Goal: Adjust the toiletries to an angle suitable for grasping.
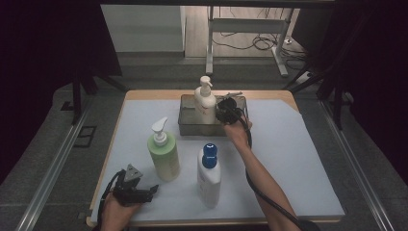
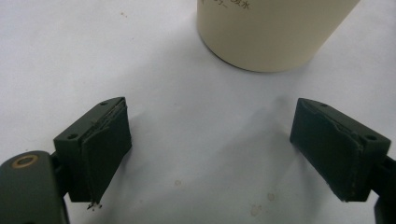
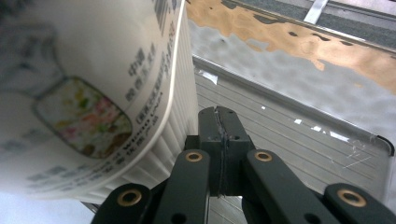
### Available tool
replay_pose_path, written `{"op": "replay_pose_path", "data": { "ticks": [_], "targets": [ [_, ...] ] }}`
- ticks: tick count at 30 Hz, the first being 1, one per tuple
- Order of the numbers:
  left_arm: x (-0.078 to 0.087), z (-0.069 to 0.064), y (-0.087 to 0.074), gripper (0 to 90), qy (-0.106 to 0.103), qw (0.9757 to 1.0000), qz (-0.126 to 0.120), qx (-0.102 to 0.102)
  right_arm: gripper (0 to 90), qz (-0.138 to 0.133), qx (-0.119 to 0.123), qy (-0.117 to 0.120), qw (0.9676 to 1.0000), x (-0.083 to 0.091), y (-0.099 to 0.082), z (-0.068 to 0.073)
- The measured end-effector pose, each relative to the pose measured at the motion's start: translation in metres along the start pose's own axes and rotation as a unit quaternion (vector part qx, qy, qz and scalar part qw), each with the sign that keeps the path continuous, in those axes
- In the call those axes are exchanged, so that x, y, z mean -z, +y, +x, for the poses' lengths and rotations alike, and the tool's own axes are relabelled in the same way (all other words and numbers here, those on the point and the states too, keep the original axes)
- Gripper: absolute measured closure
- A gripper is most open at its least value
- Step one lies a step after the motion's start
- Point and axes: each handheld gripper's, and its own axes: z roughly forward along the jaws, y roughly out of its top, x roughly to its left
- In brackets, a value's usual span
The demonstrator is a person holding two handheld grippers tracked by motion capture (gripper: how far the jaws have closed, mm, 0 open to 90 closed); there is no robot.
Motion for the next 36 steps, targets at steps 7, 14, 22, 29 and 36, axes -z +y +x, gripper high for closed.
{"op": "replay_pose_path", "data": {
  "ticks": [7, 14, 22, 29, 36],
  "targets": [
    [0.0, 0.0, 0.0, 12.1, 0.0, 1.0, 0.0, 0.0, 89.2, 0.003, 0.002, 0.007, 1.0, -0.003, 0.001, 0.006],
    [0.0, 0.0, 0.0, 12.0, 0.0, 1.0, 0.0, 0.0, 88.9, 0.005, 0.009, 0.012, 0.9999, -0.007, 0.003, 0.014],
    [0.0, 0.0, 0.0, 12.0, 0.0, 1.0, 0.0, 0.0, 89.0, 0.005, 0.01, 0.016, 0.9998, -0.011, 0.005, 0.02],
    [0.0, 0.0, 0.0, 12.0, 0.0, 1.0, 0.0, 0.0, 88.9, 0.007, 0.015, 0.022, 0.9996, -0.014, 0.006, 0.026],
    [0.0, 0.0, 0.0, 12.0, 0.0, 1.0, 0.0, 0.0, 88.5, 0.008, 0.016, 0.026, 0.9995, -0.017, 0.008, 0.032]
  ]
}}
